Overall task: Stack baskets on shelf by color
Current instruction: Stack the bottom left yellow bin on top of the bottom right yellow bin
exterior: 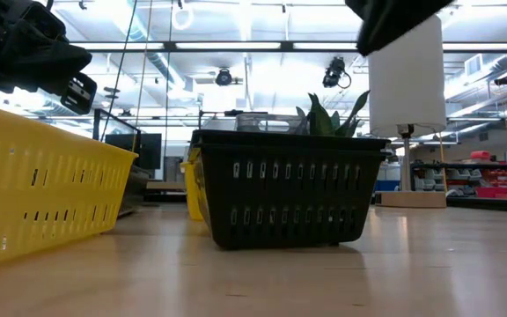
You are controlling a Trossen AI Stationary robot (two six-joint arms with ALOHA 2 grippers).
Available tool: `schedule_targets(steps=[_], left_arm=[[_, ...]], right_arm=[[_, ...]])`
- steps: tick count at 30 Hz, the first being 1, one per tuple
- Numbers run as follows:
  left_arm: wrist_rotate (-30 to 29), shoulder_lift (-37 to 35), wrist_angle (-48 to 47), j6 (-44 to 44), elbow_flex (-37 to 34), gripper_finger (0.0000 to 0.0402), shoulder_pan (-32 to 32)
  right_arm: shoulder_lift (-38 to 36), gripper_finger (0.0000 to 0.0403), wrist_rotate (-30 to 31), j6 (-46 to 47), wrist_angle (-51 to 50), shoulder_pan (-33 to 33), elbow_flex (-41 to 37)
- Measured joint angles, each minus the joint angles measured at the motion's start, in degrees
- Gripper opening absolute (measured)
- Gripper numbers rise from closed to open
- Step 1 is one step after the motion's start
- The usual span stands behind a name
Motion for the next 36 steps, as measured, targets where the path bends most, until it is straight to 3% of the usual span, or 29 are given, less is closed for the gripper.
schedule_targets(steps=[8, 20, 29, 36], left_arm=[[0.0, 0.0, 0.0, 0.0, 0.0, 0.0031, 0.0], [0.0, 0.0, 0.0, 0.0, 0.0, 0.0038, 0.0], [0.0, 0.0, 0.0, 0.0, 0.0, 0.003, 0.0], [0.0, 0.0, 0.0, 0.0, 0.0, 0.0036, 0.0]], right_arm=[[-9.7, 0.0108, 0.4, -3.3, 7.4, 0.0, -12.0], [-25.7, 0.0108, 3.9, -25.2, 24.5, -5.8, -18.9], [-31.9, 0.0108, 0.7, -23.4, 29.5, -8.3, -24.7], [-34.8, 0.0108, 1.9, -24.1, 31.3, -8.3, -24.4]])
